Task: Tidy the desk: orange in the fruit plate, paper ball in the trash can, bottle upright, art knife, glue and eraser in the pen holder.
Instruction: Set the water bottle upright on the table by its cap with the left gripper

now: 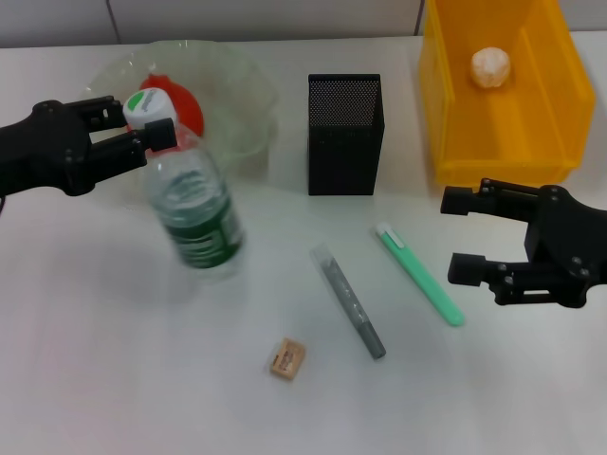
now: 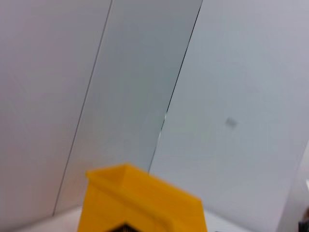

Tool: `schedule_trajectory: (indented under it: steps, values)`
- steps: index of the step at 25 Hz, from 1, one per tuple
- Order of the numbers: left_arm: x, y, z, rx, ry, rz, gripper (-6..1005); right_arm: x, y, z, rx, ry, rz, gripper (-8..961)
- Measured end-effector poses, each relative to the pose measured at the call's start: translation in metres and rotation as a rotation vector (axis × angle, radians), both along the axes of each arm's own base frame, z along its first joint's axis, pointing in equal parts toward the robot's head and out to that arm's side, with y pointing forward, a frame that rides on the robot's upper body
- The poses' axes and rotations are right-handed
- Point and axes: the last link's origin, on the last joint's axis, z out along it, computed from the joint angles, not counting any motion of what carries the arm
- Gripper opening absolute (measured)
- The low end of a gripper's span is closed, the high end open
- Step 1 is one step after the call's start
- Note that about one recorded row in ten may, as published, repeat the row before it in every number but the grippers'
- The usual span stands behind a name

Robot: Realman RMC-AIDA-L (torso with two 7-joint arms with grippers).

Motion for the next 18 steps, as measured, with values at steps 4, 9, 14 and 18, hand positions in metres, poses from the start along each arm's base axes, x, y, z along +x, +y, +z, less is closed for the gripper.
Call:
schedule_trajectory:
  steps: [4, 9, 14, 18]
  values:
    - [-0.017, -0.009, -0.025, 0.203, -0.136, -0.052, 443, 0.0, 0.004, -0.003, 0.002, -0.003, -0.028, 847]
    - [-0.034, -0.025, -0.044, 0.465, -0.151, -0.059, 443, 0.002, 0.008, -0.007, 0.007, -0.009, -0.062, 847]
    - [-0.042, -0.034, -0.054, 0.566, -0.142, -0.018, 443, 0.002, 0.011, -0.01, 0.007, -0.007, -0.081, 846]
    - [-0.044, -0.039, -0.062, 0.609, -0.157, 0.022, 443, 0.002, 0.014, -0.016, 0.005, -0.004, -0.1, 846]
